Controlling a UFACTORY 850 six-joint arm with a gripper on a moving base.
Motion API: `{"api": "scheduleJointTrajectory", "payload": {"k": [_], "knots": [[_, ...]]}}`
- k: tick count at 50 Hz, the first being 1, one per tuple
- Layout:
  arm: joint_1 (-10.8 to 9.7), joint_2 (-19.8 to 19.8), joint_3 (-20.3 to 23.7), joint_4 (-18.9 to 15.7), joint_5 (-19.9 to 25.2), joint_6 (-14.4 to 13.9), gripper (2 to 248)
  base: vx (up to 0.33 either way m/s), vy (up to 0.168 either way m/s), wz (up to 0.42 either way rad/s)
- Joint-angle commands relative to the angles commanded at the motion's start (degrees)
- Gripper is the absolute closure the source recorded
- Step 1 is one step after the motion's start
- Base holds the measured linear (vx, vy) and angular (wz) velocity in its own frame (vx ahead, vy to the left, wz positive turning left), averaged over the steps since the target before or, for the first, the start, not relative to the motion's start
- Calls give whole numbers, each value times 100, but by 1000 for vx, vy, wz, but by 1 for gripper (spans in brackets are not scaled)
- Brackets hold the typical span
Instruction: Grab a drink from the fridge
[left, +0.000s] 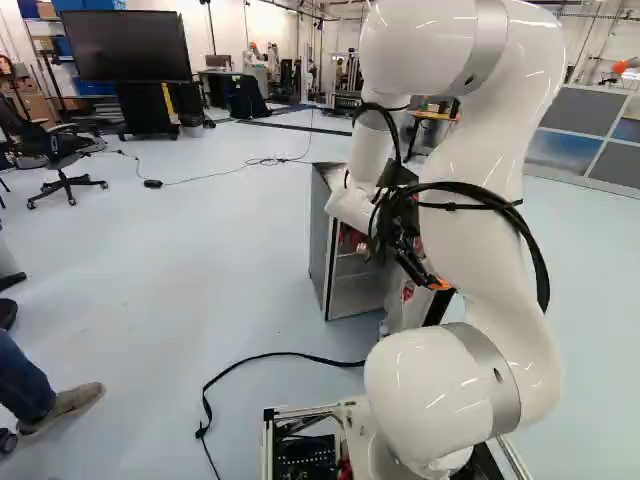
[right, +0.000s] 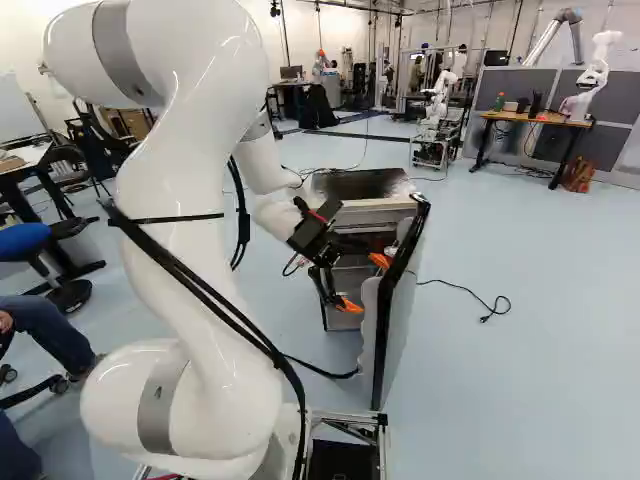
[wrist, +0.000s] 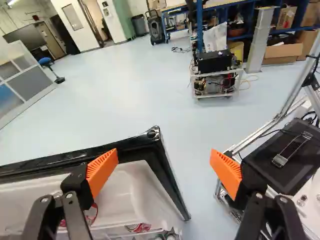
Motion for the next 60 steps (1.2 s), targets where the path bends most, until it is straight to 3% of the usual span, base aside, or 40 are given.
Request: {"api": "scheduleJointTrajectory", "payload": {"k": [60], "knots": [[-2204, -455, -1084, -98, -253, 0, 3, 0, 0, 0]]}}
